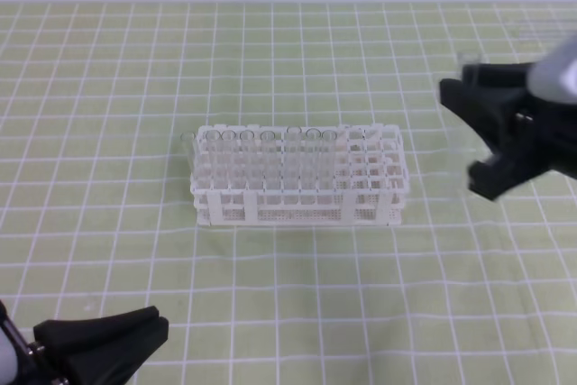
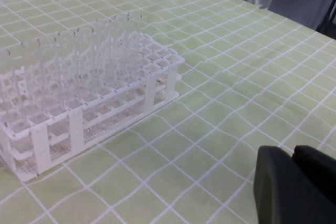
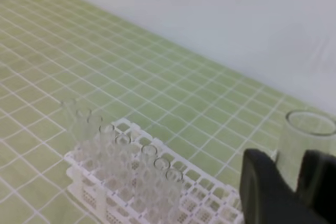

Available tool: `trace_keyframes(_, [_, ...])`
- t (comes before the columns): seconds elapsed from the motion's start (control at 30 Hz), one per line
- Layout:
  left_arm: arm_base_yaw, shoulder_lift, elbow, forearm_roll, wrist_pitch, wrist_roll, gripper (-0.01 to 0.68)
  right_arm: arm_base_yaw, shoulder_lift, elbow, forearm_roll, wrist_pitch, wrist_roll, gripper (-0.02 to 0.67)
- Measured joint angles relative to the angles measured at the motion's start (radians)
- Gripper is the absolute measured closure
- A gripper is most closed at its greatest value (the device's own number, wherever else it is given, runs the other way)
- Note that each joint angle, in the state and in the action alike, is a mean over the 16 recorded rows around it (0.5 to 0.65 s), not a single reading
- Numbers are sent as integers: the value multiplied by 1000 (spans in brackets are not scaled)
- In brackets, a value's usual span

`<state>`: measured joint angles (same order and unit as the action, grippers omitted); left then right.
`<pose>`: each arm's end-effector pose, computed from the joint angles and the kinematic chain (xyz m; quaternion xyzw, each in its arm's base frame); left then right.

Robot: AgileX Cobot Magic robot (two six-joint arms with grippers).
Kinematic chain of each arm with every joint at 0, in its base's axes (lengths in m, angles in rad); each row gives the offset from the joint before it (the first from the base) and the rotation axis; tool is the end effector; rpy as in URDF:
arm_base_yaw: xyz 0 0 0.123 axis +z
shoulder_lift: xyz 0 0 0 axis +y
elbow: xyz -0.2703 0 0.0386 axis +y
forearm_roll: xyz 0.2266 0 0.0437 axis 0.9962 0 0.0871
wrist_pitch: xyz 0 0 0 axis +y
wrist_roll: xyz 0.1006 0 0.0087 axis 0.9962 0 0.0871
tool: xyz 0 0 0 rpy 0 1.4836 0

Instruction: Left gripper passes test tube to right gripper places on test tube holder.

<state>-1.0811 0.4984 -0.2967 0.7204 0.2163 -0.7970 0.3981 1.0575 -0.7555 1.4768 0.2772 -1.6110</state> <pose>0.0634 -0.0885 0.2560 0.3417 0.7205 -0.2843 0.5322 0.1963 0.1125 0.3285 -0.2883 0.7294 0.1866 0.5917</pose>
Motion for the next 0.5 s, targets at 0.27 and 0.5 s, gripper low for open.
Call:
trace_keyframes(0.27, [0, 0, 0, 0, 0, 0, 635, 198, 142, -68, -245, -371, 399, 544])
trace_keyframes(0.5, [0, 2, 0, 1, -1, 0, 635, 339, 270, -84, -458, -670, 727, 544])
